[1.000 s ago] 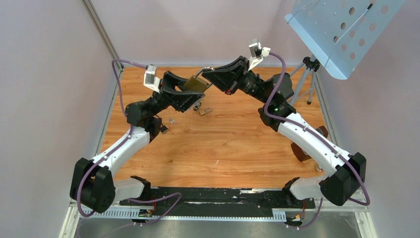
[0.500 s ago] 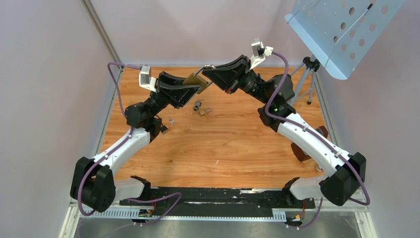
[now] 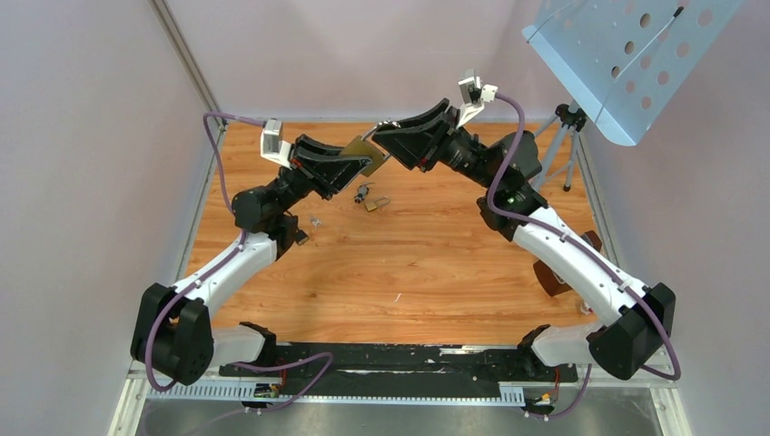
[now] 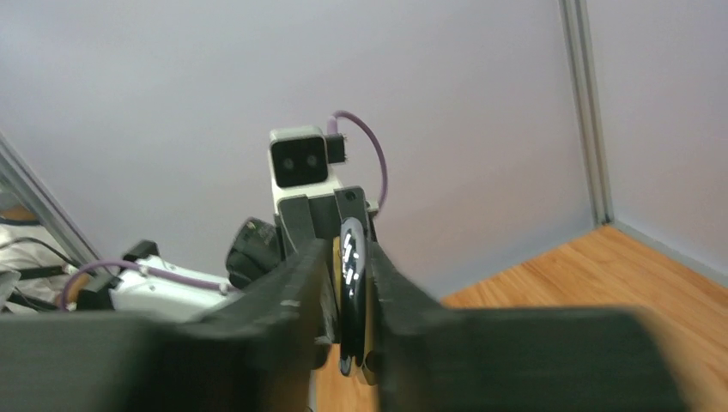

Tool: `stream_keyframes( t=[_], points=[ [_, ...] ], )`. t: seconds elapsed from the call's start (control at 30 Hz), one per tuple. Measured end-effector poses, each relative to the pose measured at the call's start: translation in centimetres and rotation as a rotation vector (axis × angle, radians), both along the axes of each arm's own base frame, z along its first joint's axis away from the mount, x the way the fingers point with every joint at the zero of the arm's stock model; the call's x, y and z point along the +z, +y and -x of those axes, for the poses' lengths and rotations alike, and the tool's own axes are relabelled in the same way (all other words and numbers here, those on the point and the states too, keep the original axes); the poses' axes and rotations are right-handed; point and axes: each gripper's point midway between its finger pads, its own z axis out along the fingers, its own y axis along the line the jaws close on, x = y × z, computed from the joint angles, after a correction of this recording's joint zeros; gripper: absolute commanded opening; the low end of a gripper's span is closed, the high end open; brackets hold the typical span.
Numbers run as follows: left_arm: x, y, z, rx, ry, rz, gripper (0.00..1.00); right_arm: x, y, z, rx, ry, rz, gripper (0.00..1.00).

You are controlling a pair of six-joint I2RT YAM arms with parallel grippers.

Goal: Lock with the key
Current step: Lock the lock.

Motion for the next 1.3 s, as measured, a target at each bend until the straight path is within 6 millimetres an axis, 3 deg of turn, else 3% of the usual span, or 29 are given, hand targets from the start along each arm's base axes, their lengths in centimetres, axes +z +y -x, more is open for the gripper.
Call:
stream_keyframes(
  t=[0.07, 0.1, 0.23, 0.37, 0.47, 0.6, 0.73, 0.8, 0.93, 1.03, 1.13, 1.2, 1.3],
  points=[
    [-0.7, -0.3, -0.2, -0.005, 0.018, -0.028, 0.00, -0.9, -0.3, -0.4, -0.020, 0.008, 0.049, 0.81],
    [-1.1, -0.4, -0.6, -0.004, 0.034, -0.047, 0.00, -1.4, -0.5, -0.6, -0.031, 0.011, 0.073, 0.86],
    [-3.2, -0.2, -1.6, -0.008, 0.080, -0.136, 0.00, -3.4, -2.3, -1.4, -0.089, -0.002, 0.189, 0.87],
    [-5.5, 0.3, -1.3, -0.086, 0.062, -0.323, 0.00, -5.6, -3.7, -1.3, -0.110, -0.033, 0.321, 0.88],
    [-6.2, 0.6, -0.5, -0.148, 0.022, -0.425, 0.00, -7.5, -4.2, -0.7, -0.091, -0.034, 0.404, 0.80],
    [-7.3, 0.7, 0.6, -0.230, -0.016, -0.533, 0.00, -9.3, -4.4, 0.0, -0.048, -0.023, 0.479, 0.53],
    [-8.7, 0.8, 1.3, -0.283, -0.014, -0.601, 0.00, -9.6, -4.1, 0.8, 0.018, -0.018, 0.503, 0.34],
    [-9.1, 0.9, 1.4, -0.290, -0.008, -0.622, 0.00, -9.7, -3.8, 1.0, 0.054, -0.016, 0.508, 0.35],
    [-9.4, 1.0, 1.5, -0.284, -0.008, -0.647, 0.00, -10.4, -3.1, 1.1, 0.119, 0.000, 0.519, 0.55],
    [-9.6, 1.1, 1.6, -0.281, -0.007, -0.656, 0.00, -11.1, -2.9, 1.2, 0.144, 0.020, 0.530, 0.60],
    [-9.8, 1.1, 1.5, -0.277, -0.003, -0.661, 0.00, -11.2, -2.9, 1.5, 0.163, 0.018, 0.533, 0.54],
    [-10.0, 1.1, 1.4, -0.272, 0.002, -0.664, 0.00, -11.2, -2.9, 1.7, 0.175, 0.014, 0.533, 0.44],
    [-10.1, 1.1, 1.3, -0.269, 0.008, -0.665, 0.00, -11.2, -2.9, 2.2, 0.202, 0.005, 0.532, 0.41]
  ],
)
